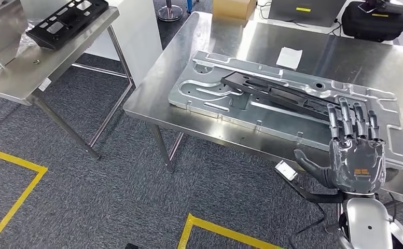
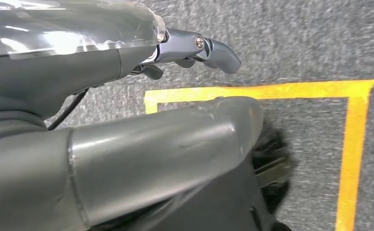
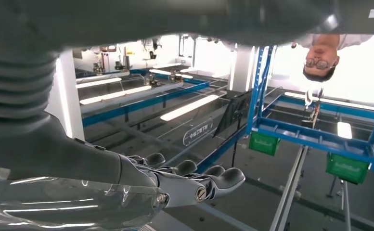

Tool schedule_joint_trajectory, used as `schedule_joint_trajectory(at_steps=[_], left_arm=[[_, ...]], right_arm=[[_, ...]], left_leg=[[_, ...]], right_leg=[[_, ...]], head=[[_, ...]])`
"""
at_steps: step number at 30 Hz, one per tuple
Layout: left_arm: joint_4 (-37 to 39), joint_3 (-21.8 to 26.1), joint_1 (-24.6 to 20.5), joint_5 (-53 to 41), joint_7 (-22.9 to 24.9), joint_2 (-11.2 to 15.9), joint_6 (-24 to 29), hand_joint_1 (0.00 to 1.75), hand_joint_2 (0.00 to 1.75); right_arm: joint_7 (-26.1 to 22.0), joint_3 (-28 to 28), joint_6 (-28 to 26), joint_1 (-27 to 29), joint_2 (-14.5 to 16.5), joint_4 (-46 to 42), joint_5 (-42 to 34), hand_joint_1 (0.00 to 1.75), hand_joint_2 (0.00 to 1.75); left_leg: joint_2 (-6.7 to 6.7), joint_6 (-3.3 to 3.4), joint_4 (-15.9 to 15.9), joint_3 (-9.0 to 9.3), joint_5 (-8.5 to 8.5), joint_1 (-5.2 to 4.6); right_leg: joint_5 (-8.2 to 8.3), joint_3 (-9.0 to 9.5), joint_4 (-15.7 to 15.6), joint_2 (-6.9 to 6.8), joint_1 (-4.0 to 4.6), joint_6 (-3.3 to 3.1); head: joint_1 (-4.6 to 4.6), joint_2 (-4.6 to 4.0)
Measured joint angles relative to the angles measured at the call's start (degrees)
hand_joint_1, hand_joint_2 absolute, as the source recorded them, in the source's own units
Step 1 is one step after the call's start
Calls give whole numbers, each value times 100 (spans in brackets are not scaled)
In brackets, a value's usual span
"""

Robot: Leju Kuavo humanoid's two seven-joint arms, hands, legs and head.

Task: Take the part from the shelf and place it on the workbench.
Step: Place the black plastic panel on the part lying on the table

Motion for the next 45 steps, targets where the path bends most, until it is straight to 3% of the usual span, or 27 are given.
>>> schedule_joint_trajectory(at_steps=[2,3,4,6,8,10,12,14,16,17,18,20,21,23,24,27,28,29,30,33,36,37,38,40,41,42,45], left_arm=[[-5,21,-10,10,-10,15,4,0,0],[-8,33,-14,22,-18,18,6,0,0],[-10,45,-14,43,-26,21,9,0,0],[-8,65,-1,86,-37,7,16,0,0],[-7,84,11,110,-42,-1,31,0,0],[-7,100,14,132,-49,-7,44,0,0],[-7,115,28,153,-55,-11,49,0,0],[-7,135,49,167,-56,-17,50,0,0],[-7,161,46,196,-56,-26,53,0,0],[-10,177,38,224,-58,-23,62,0,0],[-13,199,29,265,-63,-22,72,0,0],[-20,261,18,388,-87,-24,96,0,0],[-20,305,19,461,-101,-30,104,0,0],[-20,410,32,589,-122,-35,125,0,0],[-20,459,42,631,-127,-35,133,0,0],[-20,550,43,703,-132,-35,148,0,0],[-20,575,37,716,-132,-35,149,0,0],[-20,597,33,720,-132,-35,148,0,0],[-20,615,30,722,-130,-35,148,0,0],[-20,635,29,723,-126,-35,146,0,0],[-20,637,28,724,-125,-35,146,0,0],[-20,641,27,729,-125,-34,146,0,0],[-20,649,18,743,-123,-33,152,0,0],[-21,702,-7,800,-117,-30,168,0,0],[-22,732,-22,830,-114,-31,178,0,0],[-22,757,-28,856,-111,-33,185,0,0],[-22,779,-10,910,-109,-39,232,0,0]], right_arm=[[-92,-41,-113,84,11,-86,0,0,0],[-255,-100,-239,179,52,-129,0,0,0],[-572,-211,-427,336,167,-170,0,0,0],[-1634,-638,-882,769,708,-245,0,0,0],[-2652,-1143,-1327,1169,1389,-299,0,0,0],[-3312,-1561,-1789,1556,1973,-330,-1,0,0],[-3800,-1882,-2125,1933,2492,-340,-1,0,0],[-4074,-2063,-2250,2166,2923,-335,-1,0,0],[-4406,-2168,-2348,2365,3454,-332,-10,0,0],[-4562,-2183,-2384,2474,3748,-332,-67,0,0],[-4667,-2150,-2385,2595,4037,-333,-220,0,0],[-4797,-2042,-2219,2836,4462,-330,-1076,0,0],[-4925,-2033,-2065,2956,4627,-316,-1830,0,0],[-5308,-2196,-1733,3138,4933,-201,-3636,0,0],[-5491,-2344,-1586,3190,5060,-77,-4499,0,0],[-5918,-2962,-1152,3221,5273,538,-6641,0,0],[-6054,-3171,-991,3200,5308,794,-7239,0,0],[-6197,-3379,-822,3163,5338,1101,-7771,0,0],[-6341,-3587,-675,3119,5369,1431,-8224,0,0],[-6604,-4015,-486,3024,5440,2135,-8855,0,0],[-6639,-4073,-484,3010,5452,2245,-8872,0,0],[-6663,-4129,-471,2973,5458,2362,-8852,0,0],[-6694,-4291,-407,2880,5472,2660,-8764,0,0],[-6795,-5224,-37,2407,5529,3918,-8148,0,0],[-6832,-5780,160,2155,5556,4579,-7783,0,0],[-6861,-6299,321,1936,5575,5119,-7436,0,0],[-6847,-7118,429,1598,5577,5948,-6839,0,0]], left_leg=[[4,206,-893,616,61,-86],[-2,267,-1214,816,32,-123],[-10,299,-1405,912,5,-150],[-20,303,-1567,933,158,-153],[9,334,-1731,904,359,-120],[27,334,-1770,786,501,-90],[27,300,-1729,641,579,-64],[48,239,-1647,481,635,-24],[89,151,-1470,249,674,54],[101,92,-1356,117,680,93],[102,31,-1233,2,679,115],[91,-79,-1068,-127,696,122],[86,-123,-1037,-147,726,127],[74,-192,-1009,-181,696,167],[69,-215,-913,-220,535,182],[51,-238,-98,-396,-352,180],[47,-236,234,-418,-548,176],[47,-224,470,-386,-605,174],[47,-203,571,-289,-526,169],[43,-129,233,175,-67,148],[42,-114,111,277,-8,144],[40,-94,-49,400,-1,139],[30,-58,-430,657,-87,117],[14,32,-1232,1112,-177,39],[21,77,-1513,1205,-178,18],[29,122,-1579,1138,-66,10],[49,225,-1634,858,207,2]], right_leg=[[98,-75,-5,-8,21,10],[148,-88,-24,-22,5,32],[198,-89,-54,-42,-22,62],[280,-77,-127,-64,-49,114],[65,-126,-20,-33,-45,152],[-484,-270,502,12,-62,200],[-854,-392,1120,32,-95,262],[-780,-362,1378,35,-153,342],[-469,-38,1097,27,-246,461],[-430,222,784,24,-289,529],[-472,451,473,37,-305,544],[-674,646,146,56,-292,484],[-686,624,136,63,-271,403],[-608,524,163,36,-253,272],[-542,460,158,25,-250,211],[-315,197,152,12,-220,126],[-238,98,153,6,-202,120],[-162,-1,155,-3,-184,116],[-86,-100,157,-14,-167,118],[72,-294,159,-34,-141,137],[94,-317,159,-35,-138,142],[117,-335,158,-31,-137,146],[164,-358,155,-24,-133,163],[416,-354,26,-19,-151,284],[468,-353,-30,-12,-164,346],[383,-365,-16,-6,-177,389],[-502,-542,762,23,-154,377]], head=[[-2,0],[-2,0],[-3,0],[-18,0],[-25,-1],[-20,-1],[-4,0],[2,0],[8,0],[25,0],[40,0],[41,0],[30,0],[19,0],[16,0],[-22,0],[-31,0],[-31,0],[-32,0],[-33,0],[-32,0],[-32,0],[-32,0],[-59,0],[-70,0],[-69,-1],[3,-1]])
